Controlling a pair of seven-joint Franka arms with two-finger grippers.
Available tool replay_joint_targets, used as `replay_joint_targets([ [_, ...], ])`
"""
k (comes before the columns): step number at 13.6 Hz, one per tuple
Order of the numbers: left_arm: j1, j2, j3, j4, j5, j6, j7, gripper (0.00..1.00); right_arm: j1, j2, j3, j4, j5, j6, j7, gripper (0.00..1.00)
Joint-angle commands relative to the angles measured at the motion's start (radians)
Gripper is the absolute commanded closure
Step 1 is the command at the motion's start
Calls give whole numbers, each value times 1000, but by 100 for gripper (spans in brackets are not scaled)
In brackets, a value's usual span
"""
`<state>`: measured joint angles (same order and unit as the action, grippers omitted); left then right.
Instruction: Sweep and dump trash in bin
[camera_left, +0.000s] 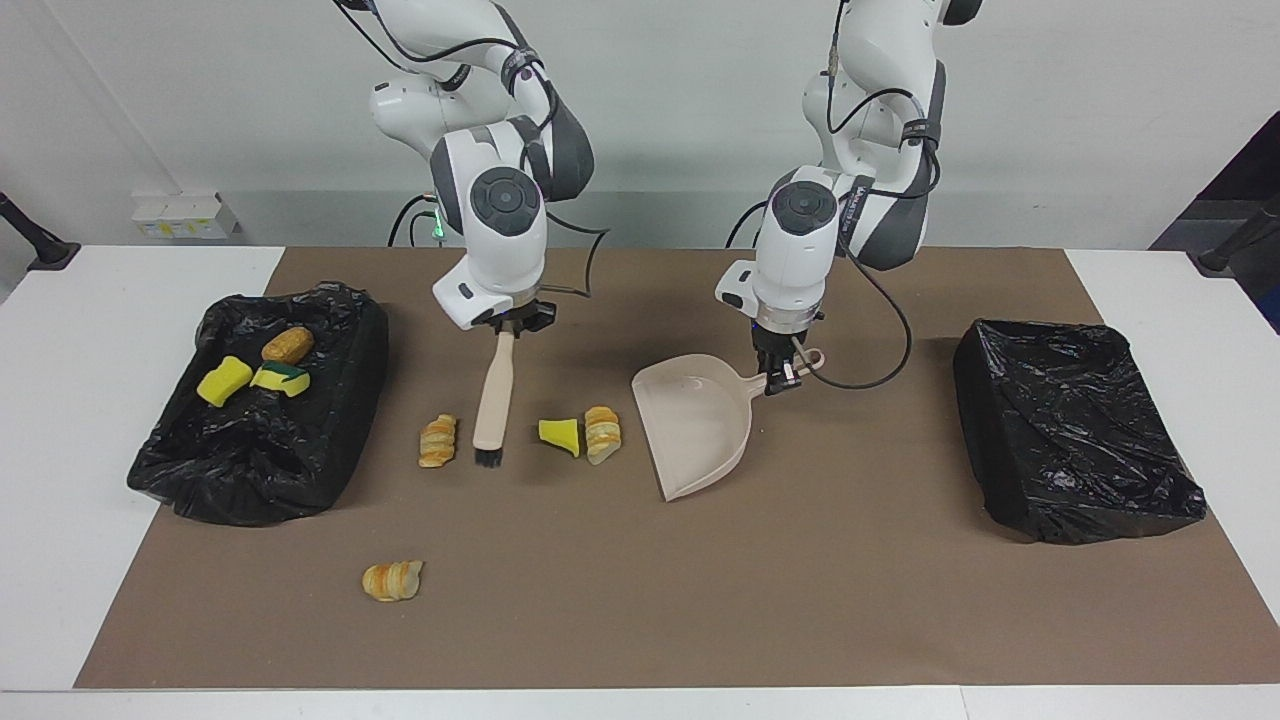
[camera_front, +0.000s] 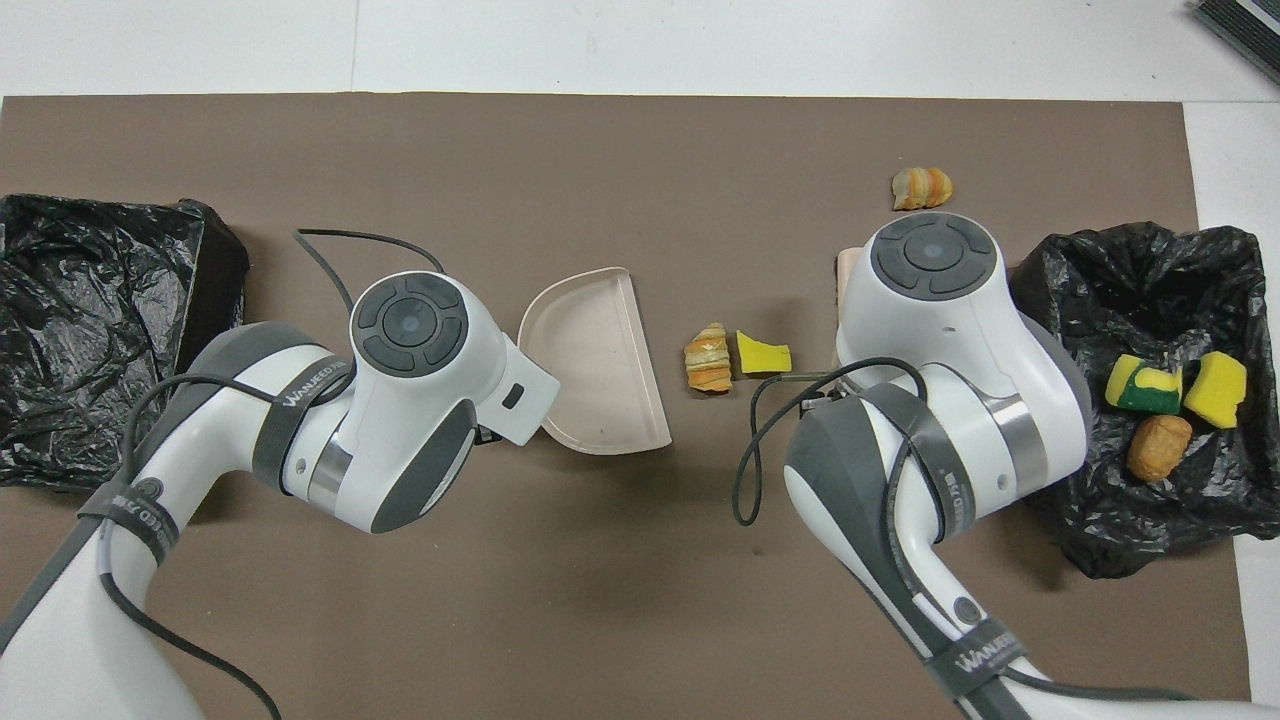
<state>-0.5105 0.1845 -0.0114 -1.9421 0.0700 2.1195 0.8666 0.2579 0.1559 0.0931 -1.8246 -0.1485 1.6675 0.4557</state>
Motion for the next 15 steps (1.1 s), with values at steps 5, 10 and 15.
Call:
replay_joint_targets([
  [5,-57,-16,16,-55,-10,62,-44,100,-138,97,-1,21,-175,121,-132,100],
  [10,-59,-25,17,-83,-6,60,-44,100,-160,255,-1,155,-353,187,-159,100],
  [15,-59,-34,17,-101,-2,60,-44,100,-200,344,-1,255,-467,204,-230,100],
])
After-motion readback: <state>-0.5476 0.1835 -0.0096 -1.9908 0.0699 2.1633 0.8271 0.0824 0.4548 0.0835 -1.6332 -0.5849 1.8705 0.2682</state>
